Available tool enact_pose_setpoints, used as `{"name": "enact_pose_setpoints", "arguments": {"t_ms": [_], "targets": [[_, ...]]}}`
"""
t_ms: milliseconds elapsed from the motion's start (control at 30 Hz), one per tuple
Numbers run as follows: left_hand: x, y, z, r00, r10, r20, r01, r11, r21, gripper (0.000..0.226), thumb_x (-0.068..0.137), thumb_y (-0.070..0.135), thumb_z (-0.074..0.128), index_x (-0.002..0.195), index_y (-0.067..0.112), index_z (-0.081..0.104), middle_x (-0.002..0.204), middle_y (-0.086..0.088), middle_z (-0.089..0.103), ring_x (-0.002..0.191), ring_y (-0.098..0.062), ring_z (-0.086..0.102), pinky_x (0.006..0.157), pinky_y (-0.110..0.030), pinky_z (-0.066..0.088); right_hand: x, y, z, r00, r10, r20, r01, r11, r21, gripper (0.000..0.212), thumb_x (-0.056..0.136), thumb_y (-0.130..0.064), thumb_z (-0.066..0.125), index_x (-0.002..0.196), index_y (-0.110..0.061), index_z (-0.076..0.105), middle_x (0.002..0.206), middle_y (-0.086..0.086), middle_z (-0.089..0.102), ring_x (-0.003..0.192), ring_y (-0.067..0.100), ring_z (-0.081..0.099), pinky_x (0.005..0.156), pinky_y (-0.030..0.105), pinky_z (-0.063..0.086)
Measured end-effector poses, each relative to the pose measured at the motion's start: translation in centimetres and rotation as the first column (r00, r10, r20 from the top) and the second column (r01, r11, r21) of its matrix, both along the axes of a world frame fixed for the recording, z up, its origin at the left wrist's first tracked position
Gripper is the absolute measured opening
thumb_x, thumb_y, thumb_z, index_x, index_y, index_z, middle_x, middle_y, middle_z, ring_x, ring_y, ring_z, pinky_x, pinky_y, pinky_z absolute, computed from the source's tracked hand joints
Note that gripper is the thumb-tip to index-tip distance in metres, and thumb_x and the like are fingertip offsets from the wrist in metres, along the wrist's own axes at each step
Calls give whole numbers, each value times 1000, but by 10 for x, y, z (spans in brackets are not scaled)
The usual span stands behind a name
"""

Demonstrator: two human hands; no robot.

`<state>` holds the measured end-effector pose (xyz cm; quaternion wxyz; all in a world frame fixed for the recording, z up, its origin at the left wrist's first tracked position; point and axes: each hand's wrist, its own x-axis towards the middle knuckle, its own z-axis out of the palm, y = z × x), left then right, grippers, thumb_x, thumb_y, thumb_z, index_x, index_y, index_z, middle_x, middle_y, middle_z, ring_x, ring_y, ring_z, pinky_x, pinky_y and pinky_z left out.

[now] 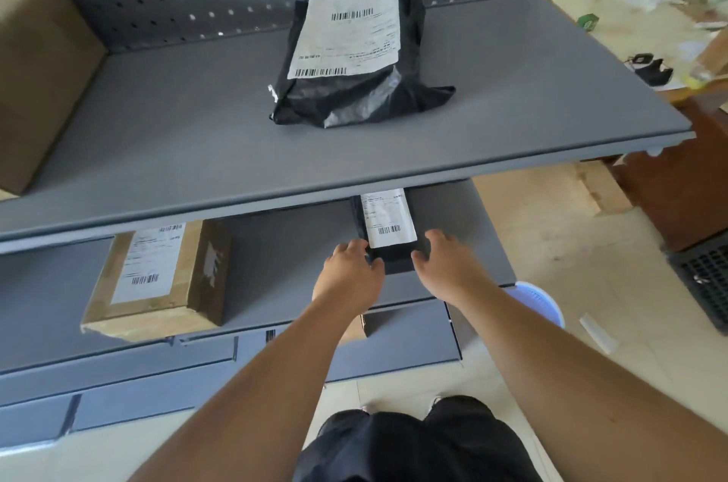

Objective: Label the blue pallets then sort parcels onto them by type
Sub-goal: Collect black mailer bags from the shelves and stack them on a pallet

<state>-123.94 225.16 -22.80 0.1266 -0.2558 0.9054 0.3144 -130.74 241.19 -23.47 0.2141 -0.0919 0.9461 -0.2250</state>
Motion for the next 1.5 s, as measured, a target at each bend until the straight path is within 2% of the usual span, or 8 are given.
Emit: {"name": "enact_pose_setpoints", "arguments": {"t_ms": [200,500,733,900,1000,1200,1333,1500], "targets": [[-20,2,-37,995,98,-14,-98,995,27,46,95,41,48,135,19,50,132,-7,53,116,-31,56,88,-39,47,-25,-4,-34,1000,10,14,-10,999,-44,54,101,-37,47,147,-9,39,143,17,50,129,38,49,99,43,43],[-49,-3,-94,954,301,5,-294,929,226,31,92,43,44,112,23,55,105,-2,63,78,-18,63,56,-29,42,-45,-22,-78,1000,1,9,1,983,-181,37,100,-32,52,127,-7,51,118,14,64,104,34,62,88,45,52],[-56,-3,-110,952,303,-36,-284,924,257,23,95,37,45,110,23,55,92,3,64,75,-15,62,57,-28,44,-52,-32,-95,951,-198,236,271,901,-339,23,94,-32,51,107,-14,56,99,5,64,80,22,59,59,32,40],[-49,-7,-99,941,336,-46,-307,902,302,21,92,34,48,107,25,59,96,0,67,77,-20,65,57,-28,46,-49,-30,-93,877,-242,415,421,804,-420,26,90,-31,58,104,-11,69,108,8,71,101,27,65,71,32,44],[-42,-9,-85,934,353,-57,-317,891,326,10,90,33,50,93,29,59,89,0,68,77,-20,65,56,-27,47,-40,-31,-83,874,-237,425,426,795,-433,20,91,-28,59,102,-14,69,104,3,71,97,22,64,72,32,47],[-11,-8,-54,923,384,21,-359,839,410,15,95,39,53,100,28,62,96,0,70,87,-20,67,81,-37,58,-15,-28,-47,900,-214,380,383,803,-456,11,94,-23,57,101,-29,63,92,-9,66,83,9,59,61,27,42],[11,-6,-29,912,409,25,-375,810,450,24,94,41,56,110,25,65,97,2,71,88,-18,67,81,-36,58,2,-25,-20,868,-245,431,442,777,-448,7,93,-19,59,97,-23,63,91,-3,68,79,13,61,60,27,44],[29,-6,-1,899,436,43,-403,783,474,30,93,43,59,117,23,62,99,4,69,88,-15,64,67,-29,50,19,-19,5,843,-224,490,469,753,-461,8,91,-21,61,98,-22,65,98,7,73,93,29,69,84,45,57]]}}
